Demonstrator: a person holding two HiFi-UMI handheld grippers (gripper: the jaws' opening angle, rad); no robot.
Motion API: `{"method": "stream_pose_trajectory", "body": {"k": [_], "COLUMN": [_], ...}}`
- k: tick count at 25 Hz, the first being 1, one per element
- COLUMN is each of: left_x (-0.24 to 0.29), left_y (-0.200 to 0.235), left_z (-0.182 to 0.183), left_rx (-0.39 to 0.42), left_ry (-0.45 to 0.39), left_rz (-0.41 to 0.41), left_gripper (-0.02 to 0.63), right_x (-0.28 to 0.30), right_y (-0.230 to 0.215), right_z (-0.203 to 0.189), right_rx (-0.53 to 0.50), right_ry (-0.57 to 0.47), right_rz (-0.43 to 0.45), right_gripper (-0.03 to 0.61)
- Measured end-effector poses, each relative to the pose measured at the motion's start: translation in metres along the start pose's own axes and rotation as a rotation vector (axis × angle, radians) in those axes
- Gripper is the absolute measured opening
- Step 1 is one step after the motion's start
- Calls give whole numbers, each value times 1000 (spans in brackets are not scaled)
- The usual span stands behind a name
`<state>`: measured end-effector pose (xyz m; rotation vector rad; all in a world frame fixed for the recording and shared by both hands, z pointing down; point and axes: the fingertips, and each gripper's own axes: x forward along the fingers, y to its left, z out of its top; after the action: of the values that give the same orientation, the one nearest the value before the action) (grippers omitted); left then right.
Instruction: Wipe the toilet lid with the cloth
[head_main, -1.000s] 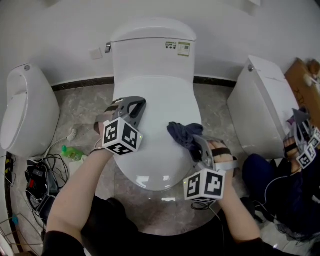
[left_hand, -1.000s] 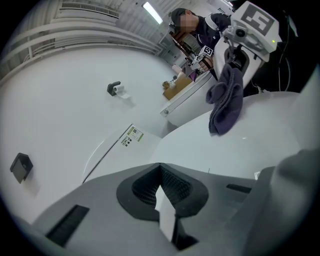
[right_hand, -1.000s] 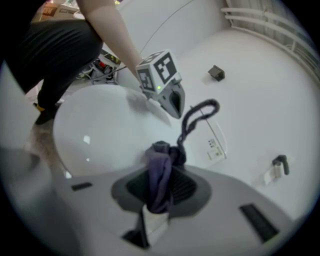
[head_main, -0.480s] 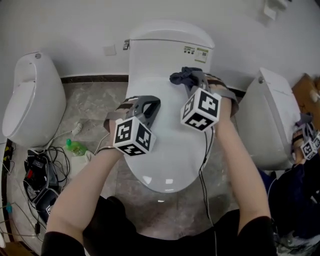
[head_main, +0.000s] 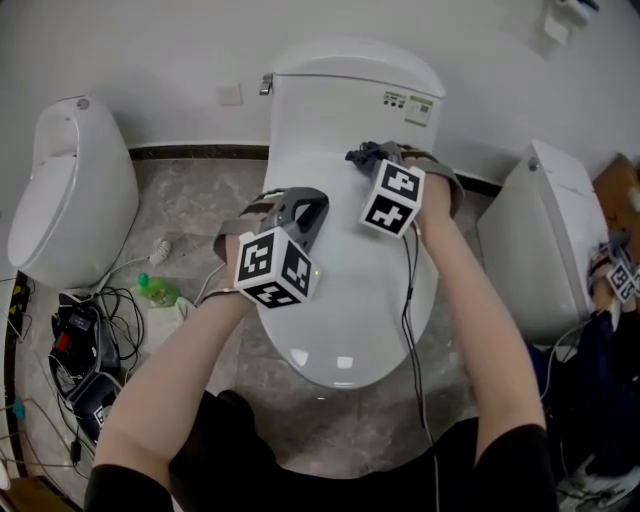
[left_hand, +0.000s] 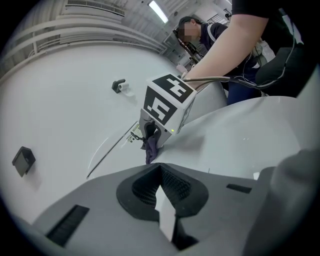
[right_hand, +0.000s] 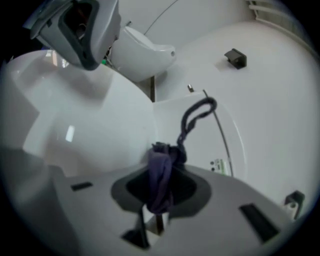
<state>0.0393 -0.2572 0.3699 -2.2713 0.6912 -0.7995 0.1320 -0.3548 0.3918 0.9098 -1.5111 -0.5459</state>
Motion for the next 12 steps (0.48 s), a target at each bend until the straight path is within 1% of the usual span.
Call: {"method": "stream_pose_trajectory", "body": {"k": [4, 12], "left_x": [1, 5], "left_y": [-2, -11], "left_z": [5, 2], "left_rx": [4, 12], "left_ry": [0, 19], "left_rz": [-12, -34], "left_gripper": [11, 11], "right_x": [-4, -27], "right_y": [19, 43], "right_z": [-4, -4], "right_rx": [-3, -10], "right_ry": [1, -4], "right_rz": [27, 35], "right_gripper": [81, 81]}}
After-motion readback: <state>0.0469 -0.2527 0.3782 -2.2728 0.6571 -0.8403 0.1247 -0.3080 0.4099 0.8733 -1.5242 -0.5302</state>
